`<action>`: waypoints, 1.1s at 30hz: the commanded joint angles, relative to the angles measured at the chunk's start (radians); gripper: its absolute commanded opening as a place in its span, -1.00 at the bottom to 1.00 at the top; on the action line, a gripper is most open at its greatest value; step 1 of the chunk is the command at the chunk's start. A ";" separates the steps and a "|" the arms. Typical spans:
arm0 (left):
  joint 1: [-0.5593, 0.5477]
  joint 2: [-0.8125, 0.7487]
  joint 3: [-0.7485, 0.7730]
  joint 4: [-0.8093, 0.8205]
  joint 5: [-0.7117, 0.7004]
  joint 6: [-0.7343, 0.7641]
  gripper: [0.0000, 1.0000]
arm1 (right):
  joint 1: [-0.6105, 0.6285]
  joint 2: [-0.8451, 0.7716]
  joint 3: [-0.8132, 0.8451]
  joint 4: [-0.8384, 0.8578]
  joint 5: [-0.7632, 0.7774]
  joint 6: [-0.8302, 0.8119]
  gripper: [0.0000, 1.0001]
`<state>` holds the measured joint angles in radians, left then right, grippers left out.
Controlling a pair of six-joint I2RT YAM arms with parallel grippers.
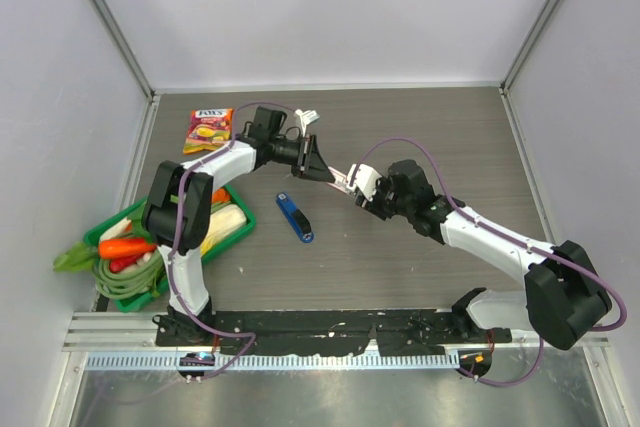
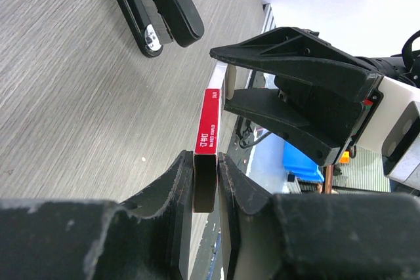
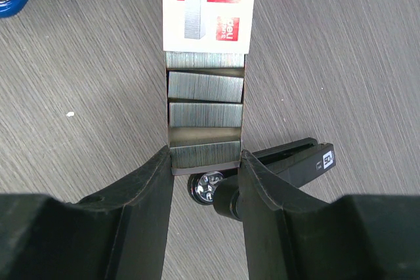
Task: Load the staples into the stapler
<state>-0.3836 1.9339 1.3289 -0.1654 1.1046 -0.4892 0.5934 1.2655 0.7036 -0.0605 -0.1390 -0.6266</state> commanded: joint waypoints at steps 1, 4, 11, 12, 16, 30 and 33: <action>0.012 -0.058 -0.010 0.032 0.017 0.001 -0.53 | -0.001 -0.017 0.028 0.024 0.016 -0.005 -0.48; 0.017 -0.062 -0.011 0.033 0.015 0.000 -0.53 | -0.001 -0.018 0.027 0.024 0.016 -0.005 -0.48; 0.018 -0.062 -0.017 0.043 0.018 -0.005 -0.53 | -0.001 -0.018 0.025 0.024 0.018 -0.005 -0.48; 0.020 -0.061 -0.017 0.044 0.017 -0.006 -0.53 | -0.001 -0.018 0.025 0.025 0.018 -0.005 -0.48; 0.019 -0.050 -0.019 0.050 0.017 -0.012 -0.45 | -0.001 -0.017 0.025 0.025 0.016 -0.005 -0.48; 0.018 -0.049 -0.020 0.064 0.017 -0.025 0.33 | -0.001 -0.006 0.030 0.025 0.024 -0.007 -0.48; 0.031 -0.055 -0.013 0.060 0.011 -0.031 0.50 | -0.001 -0.005 0.030 0.025 0.027 -0.005 -0.48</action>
<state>-0.3698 1.9224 1.3102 -0.1352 1.1034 -0.5156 0.5934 1.2655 0.7036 -0.0612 -0.1238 -0.6270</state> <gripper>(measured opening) 0.715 0.459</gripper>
